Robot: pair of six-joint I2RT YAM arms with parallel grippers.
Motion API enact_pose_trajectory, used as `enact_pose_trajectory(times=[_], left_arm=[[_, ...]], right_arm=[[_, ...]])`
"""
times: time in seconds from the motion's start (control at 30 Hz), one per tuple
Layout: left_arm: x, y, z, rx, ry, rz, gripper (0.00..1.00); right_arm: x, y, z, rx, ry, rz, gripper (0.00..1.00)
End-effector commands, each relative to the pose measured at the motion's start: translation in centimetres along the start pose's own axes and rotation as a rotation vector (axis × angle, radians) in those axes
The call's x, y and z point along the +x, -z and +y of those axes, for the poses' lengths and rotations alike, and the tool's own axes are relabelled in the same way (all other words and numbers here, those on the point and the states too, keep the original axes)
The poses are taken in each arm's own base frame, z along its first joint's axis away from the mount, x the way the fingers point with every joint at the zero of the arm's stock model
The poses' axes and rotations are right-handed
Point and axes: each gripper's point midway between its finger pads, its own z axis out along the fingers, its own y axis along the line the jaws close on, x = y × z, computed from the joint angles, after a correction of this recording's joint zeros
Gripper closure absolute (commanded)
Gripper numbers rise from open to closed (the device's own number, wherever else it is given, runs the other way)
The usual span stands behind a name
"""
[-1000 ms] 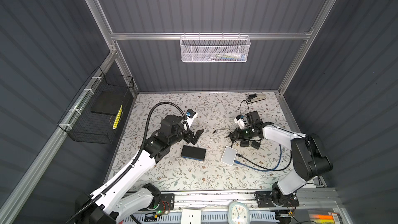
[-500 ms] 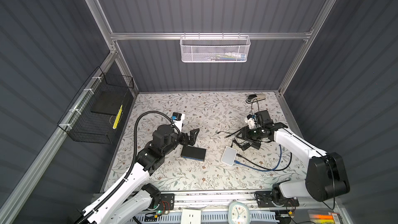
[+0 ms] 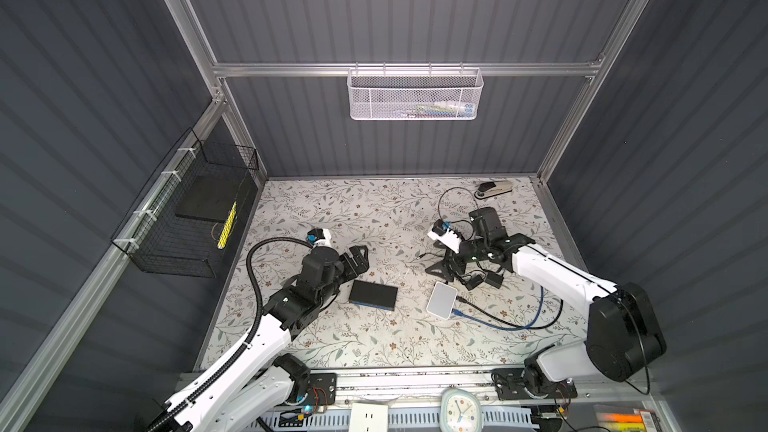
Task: Insert the plug into the switch port
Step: 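Lower the right gripper onto the black switch and grasp it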
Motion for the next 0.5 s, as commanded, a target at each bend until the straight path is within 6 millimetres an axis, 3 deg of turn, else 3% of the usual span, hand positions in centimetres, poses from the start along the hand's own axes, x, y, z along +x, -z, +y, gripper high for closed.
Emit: enact_pose_trajectory(times=[0.0, 0.1, 0.2, 0.3, 0.47], left_arm=[[2.4, 0.0, 2.4, -0.121, 0.176, 0.151, 0.0], [3.4, -0.1, 4.4, -0.188, 0.299, 0.199, 0.0], [3.5, -0.4, 6.0, -0.188, 0.454, 0.186, 0.0], [3.6, -0.4, 7.1, -0.185, 0.567, 0.171, 0.0], [4.1, -0.2, 8.3, -0.2, 0.619, 0.153, 0.0]], right_arm=[[-2.6, -2.7, 4.6, -0.111, 0.199, -0.115, 0.01], [-1.6, -7.5, 7.0, -0.129, 0.191, -0.031, 0.01], [-1.3, -11.0, 5.6, -0.026, 0.124, 0.035, 0.01], [-0.4, -12.6, 3.9, 0.031, 0.085, 0.084, 0.01], [2.4, -14.9, 4.5, -0.024, 0.04, 0.206, 0.01]])
